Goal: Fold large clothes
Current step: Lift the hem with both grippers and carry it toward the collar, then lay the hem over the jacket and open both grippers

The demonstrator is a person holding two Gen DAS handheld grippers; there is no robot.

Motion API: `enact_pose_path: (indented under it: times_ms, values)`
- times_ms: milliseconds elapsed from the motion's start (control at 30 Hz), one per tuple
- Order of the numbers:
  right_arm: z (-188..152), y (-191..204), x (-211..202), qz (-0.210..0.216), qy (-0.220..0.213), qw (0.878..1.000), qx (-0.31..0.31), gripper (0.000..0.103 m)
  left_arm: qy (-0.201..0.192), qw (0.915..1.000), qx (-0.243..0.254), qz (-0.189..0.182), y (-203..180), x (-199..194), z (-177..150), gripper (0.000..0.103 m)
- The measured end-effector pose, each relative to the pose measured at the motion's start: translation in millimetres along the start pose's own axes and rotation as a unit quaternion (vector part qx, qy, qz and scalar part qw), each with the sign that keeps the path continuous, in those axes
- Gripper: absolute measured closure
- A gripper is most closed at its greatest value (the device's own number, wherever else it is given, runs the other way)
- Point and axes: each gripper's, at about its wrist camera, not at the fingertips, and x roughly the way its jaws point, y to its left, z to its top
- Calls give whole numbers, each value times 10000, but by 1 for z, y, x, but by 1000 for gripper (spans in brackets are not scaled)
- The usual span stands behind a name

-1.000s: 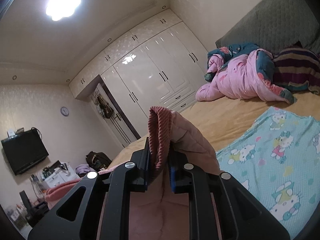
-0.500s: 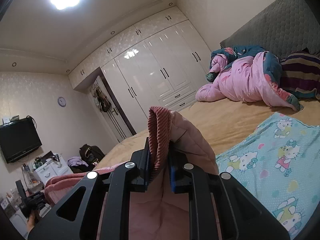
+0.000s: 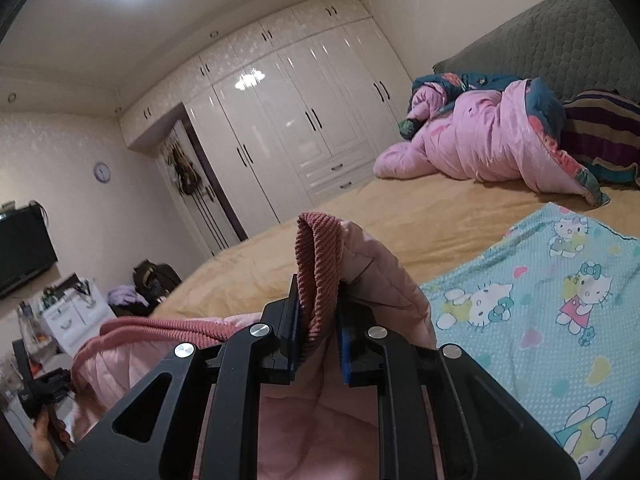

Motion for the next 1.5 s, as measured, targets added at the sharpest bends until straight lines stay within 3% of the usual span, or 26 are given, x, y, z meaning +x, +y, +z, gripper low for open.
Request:
enact_pose_path:
  times_ms: [133,300,333,367,433,500,633,733,767,800,933,1033,1133,1233,1333,1500]
  values:
    - [-10,-4,19,-117,246,9996,27,87,220,9996,62,149,1,18,-9,82]
    - [-16,-11,33,-164,528,9982,217,76,398,9985,234,292,-4,28,-14,81]
    - [-17,-13,35,-110,591,9977,305,66,424,9983,257,305,-5,29,-14,81]
    - [-17,-13,36,-46,615,9974,364,46,437,9982,269,313,-5,30,-15,81]
    - [-18,-11,34,19,636,9970,446,18,448,9982,272,306,-6,30,-15,79]
    - [-15,-5,28,116,534,9977,390,18,472,9981,273,288,-7,31,-15,76]
    - [-9,17,26,143,767,9968,-162,18,504,9978,317,294,-11,30,-14,71]
    - [-14,33,36,-40,1229,9900,-684,18,482,9984,251,180,-13,25,-10,58]
    - [-19,37,43,-152,1439,9860,-832,18,454,9985,251,174,-14,23,-9,30]
    - [-27,40,53,-282,1768,9791,-965,18,409,9985,292,222,-16,20,-7,9]
    - [-55,36,77,-683,2424,9615,-1097,18,289,9987,414,-1,-24,7,2,10]
    - [-51,34,70,-623,2249,9671,-1009,18,290,9984,486,44,-18,2,7,9]
    - [-38,27,58,-838,1996,9708,-1036,18,392,9977,509,231,0,3,10,9]
    - [-29,8,51,-1048,2005,9689,-1006,18,898,9945,519,112,23,19,3,9]
    - [-33,-9,54,-1013,2330,9621,-987,18,1591,9861,467,83,47,43,-15,9]
    - [-48,-25,69,-923,2688,9543,-930,20,2186,9706,-85,-1002,51,61,-31,10]
